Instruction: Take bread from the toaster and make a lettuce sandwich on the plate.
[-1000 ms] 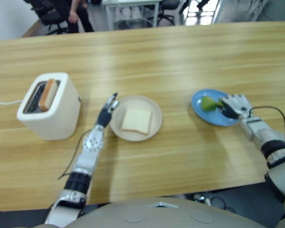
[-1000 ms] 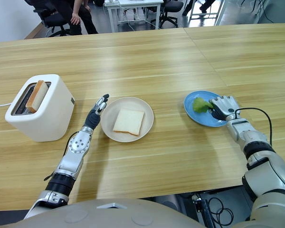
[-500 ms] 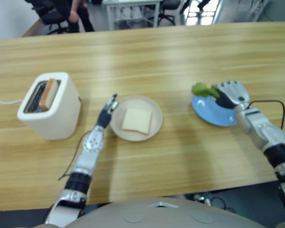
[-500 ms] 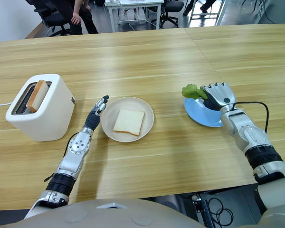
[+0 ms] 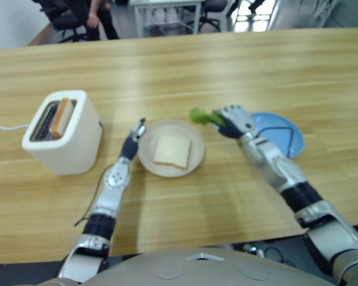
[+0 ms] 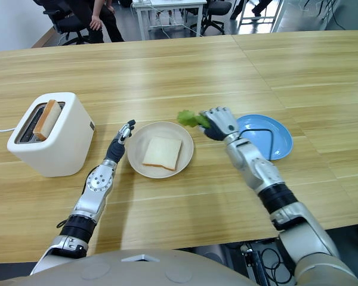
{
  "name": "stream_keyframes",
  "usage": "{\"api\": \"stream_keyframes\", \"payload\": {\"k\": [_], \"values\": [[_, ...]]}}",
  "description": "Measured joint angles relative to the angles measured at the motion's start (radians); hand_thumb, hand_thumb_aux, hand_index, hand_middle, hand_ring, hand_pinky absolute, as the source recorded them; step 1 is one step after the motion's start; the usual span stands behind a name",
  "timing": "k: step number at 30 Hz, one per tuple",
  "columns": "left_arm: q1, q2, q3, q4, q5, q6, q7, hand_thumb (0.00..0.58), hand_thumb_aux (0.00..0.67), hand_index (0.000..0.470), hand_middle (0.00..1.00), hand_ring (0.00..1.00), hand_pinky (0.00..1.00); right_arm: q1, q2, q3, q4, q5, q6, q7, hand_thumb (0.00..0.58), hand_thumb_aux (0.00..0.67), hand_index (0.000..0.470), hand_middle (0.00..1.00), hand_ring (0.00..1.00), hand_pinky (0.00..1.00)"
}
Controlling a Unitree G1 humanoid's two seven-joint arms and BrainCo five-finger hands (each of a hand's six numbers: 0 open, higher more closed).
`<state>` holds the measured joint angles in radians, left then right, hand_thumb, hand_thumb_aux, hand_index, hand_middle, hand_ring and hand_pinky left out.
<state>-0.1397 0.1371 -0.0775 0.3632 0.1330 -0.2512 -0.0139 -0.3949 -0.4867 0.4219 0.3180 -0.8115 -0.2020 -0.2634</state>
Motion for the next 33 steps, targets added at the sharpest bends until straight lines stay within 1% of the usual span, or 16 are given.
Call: {"api": "stream_keyframes", "payload": {"k": [4, 9, 18, 19, 20, 21, 22, 23, 24, 25, 26, 27, 28, 29, 33], "values": [[-0.001, 0.000, 0.001, 0.003, -0.010, 0.000, -0.008, 0.000, 0.000, 0.000, 0.00, 0.00, 0.00, 0.006, 0.048, 0.031, 0.028, -0.006, -0.008, 0.020, 0.580, 0.670, 0.460, 1.00, 1.00, 1.00], [-0.004, 0.000, 0.001, 0.009, -0.012, 0.000, -0.010, 0.000, 0.000, 0.000, 0.00, 0.00, 0.00, 0.053, 0.059, 0.052, 0.028, -0.017, -0.009, 0.038, 0.580, 0.670, 0.460, 1.00, 1.00, 1.00], [-0.004, 0.000, -0.001, 0.014, -0.012, 0.001, -0.010, 0.000, 0.000, 0.000, 0.00, 0.00, 0.00, 0.082, 0.086, 0.062, 0.028, -0.020, -0.016, 0.072, 0.580, 0.670, 0.460, 1.00, 1.00, 1.00], [-0.004, 0.000, -0.002, 0.015, -0.012, 0.001, -0.010, 0.000, 0.000, 0.000, 0.00, 0.00, 0.00, 0.082, 0.089, 0.064, 0.029, -0.021, -0.018, 0.076, 0.570, 0.581, 0.399, 0.33, 0.33, 0.33], [-0.004, 0.000, -0.002, 0.015, -0.012, 0.001, -0.010, 0.000, 0.000, 0.000, 0.00, 0.00, 0.00, 0.082, 0.091, 0.067, 0.032, -0.021, -0.020, 0.079, 0.546, 0.507, 0.348, 0.00, 0.00, 0.00], [-0.004, 0.000, -0.002, 0.015, -0.012, 0.001, -0.010, 0.000, 0.000, 0.000, 0.00, 0.00, 0.00, 0.081, 0.092, 0.075, 0.036, -0.021, -0.022, 0.082, 0.538, 0.489, 0.336, 0.00, 0.00, 0.00], [-0.004, 0.000, -0.002, 0.015, -0.012, 0.001, -0.010, 0.000, 0.000, 0.000, 0.00, 0.00, 0.00, 0.081, 0.095, 0.081, 0.045, -0.020, -0.025, 0.086, 0.501, 0.423, 0.290, 0.00, 0.00, 0.00], [-0.004, -0.001, -0.002, 0.015, -0.012, 0.002, -0.010, 0.000, 0.000, 0.000, 0.00, 0.00, 0.00, 0.081, 0.101, 0.084, 0.056, -0.020, -0.028, 0.088, 0.472, 0.381, 0.262, 0.00, 0.00, 0.00], [-0.004, -0.001, -0.002, 0.015, -0.012, 0.002, -0.010, 0.000, 0.000, 0.000, 0.00, 0.00, 0.00, 0.081, 0.105, 0.086, 0.065, -0.019, -0.029, 0.090, 0.472, 0.381, 0.262, 0.00, 0.00, 0.00], [-0.004, -0.001, -0.002, 0.015, -0.012, 0.002, -0.010, 0.000, 0.000, 0.000, 0.00, 0.00, 0.00, 0.081, 0.107, 0.086, 0.069, -0.017, -0.031, 0.092, 0.445, 0.347, 0.238, 0.00, 0.00, 0.00], [-0.004, -0.001, -0.002, 0.015, -0.012, 0.002, -0.010, 0.000, 0.000, 0.000, 0.00, 0.00, 0.00, 0.079, 0.109, 0.086, 0.075, -0.016, -0.034, 0.092, 0.220, 0.142, 0.097, 0.00, 0.00, 0.00], [-0.004, -0.002, -0.002, 0.015, -0.012, 0.003, -0.010, 0.000, 0.000, 0.000, 0.00, 0.00, 0.00, 0.079, 0.111, 0.086, 0.078, -0.015, -0.035, 0.095, 0.104, 0.063, 0.043, 0.00, 0.00, 0.00], [-0.004, -0.003, -0.002, 0.015, -0.011, 0.003, -0.010, 0.000, 0.000, 0.000, 0.00, 0.00, 0.00, 0.079, 0.112, 0.086, 0.080, -0.015, -0.037, 0.096, 0.104, 0.063, 0.043, 0.00, 0.00, 0.00], [-0.004, -0.003, -0.002, 0.015, -0.011, 0.003, -0.010, 0.000, 0.000, 0.000, 0.00, 0.00, 0.00, 0.079, 0.113, 0.086, 0.080, -0.015, -0.038, 0.099, 0.000, 0.000, 0.000, 0.00, 0.00, 0.00], [-0.004, -0.003, -0.002, 0.015, -0.011, 0.003, -0.010, 0.000, 0.000, 0.000, 0.00, 0.00, 0.00, 0.085, 0.102, 0.086, 0.057, -0.019, -0.037, 0.109, 0.000, 0.000, 0.000, 0.00, 0.00, 0.00]]}}
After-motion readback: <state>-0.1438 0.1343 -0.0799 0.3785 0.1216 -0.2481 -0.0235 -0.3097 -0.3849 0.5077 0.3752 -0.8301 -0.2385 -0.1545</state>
